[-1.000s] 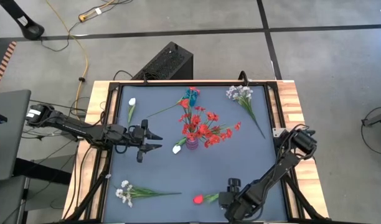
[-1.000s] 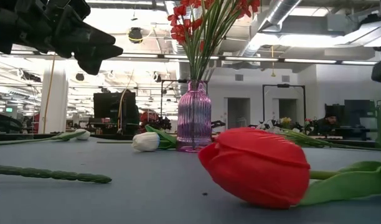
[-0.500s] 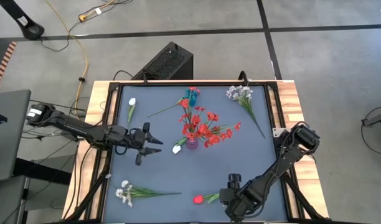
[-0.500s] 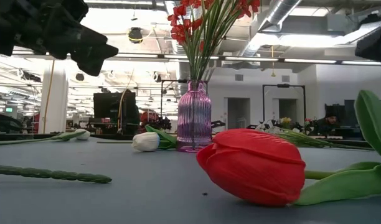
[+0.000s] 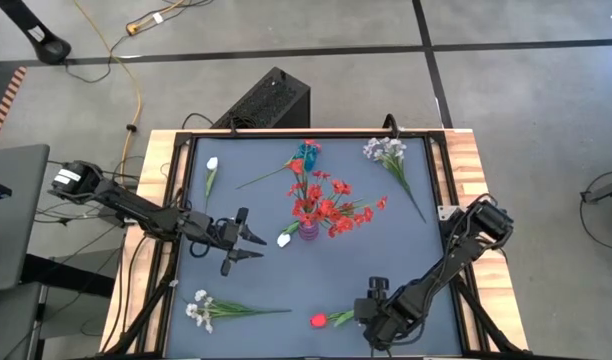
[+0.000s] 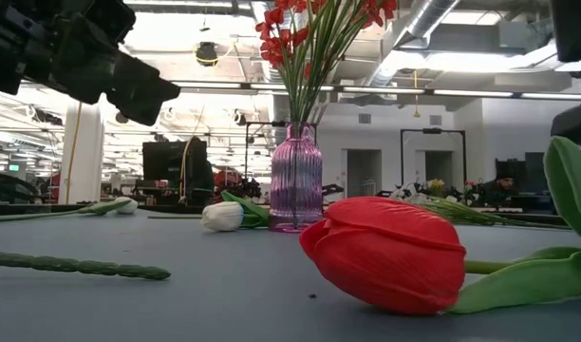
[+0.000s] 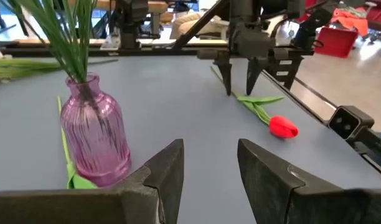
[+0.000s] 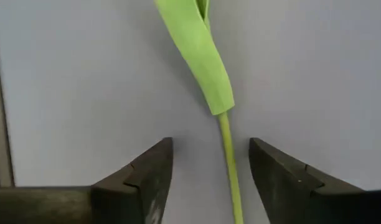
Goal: Sort flowers into vase by color
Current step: Put the bottom red tulip into the violet vase
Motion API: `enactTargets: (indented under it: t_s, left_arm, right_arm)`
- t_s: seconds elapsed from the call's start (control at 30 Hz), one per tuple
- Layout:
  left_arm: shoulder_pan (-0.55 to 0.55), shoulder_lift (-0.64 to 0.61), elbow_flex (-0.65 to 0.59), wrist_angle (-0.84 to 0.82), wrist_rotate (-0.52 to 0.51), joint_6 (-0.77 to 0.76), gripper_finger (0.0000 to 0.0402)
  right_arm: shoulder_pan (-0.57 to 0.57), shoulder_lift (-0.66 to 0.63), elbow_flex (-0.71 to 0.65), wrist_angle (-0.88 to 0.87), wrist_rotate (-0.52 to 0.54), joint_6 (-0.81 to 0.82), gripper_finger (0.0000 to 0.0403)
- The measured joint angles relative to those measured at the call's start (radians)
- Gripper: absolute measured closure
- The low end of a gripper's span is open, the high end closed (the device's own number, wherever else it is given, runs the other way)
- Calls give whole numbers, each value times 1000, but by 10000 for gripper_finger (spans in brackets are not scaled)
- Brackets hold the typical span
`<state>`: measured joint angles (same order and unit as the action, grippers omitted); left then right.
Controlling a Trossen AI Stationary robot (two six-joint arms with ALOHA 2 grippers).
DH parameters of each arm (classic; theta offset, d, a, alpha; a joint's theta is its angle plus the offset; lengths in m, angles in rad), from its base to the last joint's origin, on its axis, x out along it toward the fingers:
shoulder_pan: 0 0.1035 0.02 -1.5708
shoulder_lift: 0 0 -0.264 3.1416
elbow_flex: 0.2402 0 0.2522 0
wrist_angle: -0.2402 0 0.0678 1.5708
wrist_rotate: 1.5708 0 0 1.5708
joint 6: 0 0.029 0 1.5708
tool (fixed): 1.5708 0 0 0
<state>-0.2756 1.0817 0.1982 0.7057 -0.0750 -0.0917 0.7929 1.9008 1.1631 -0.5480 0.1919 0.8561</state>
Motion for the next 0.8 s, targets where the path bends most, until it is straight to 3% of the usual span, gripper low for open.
enactTargets:
  t_s: [0.1,0.33,0.63,0.8]
  left_arm:
    - [0,0,0,3,0,-4,263]
    - [0,0,0,3,-19,-6,263]
    - [0,0,0,2,-50,-6,263]
    - [0,0,0,1,-50,-6,263]
  right_arm:
    - [0,-3,-23,28,5,0,227]
    - [1,-14,-24,31,-21,-6,381]
    - [-8,-95,22,32,-28,-68,386]
    - [-8,-188,21,39,177,-100,388]
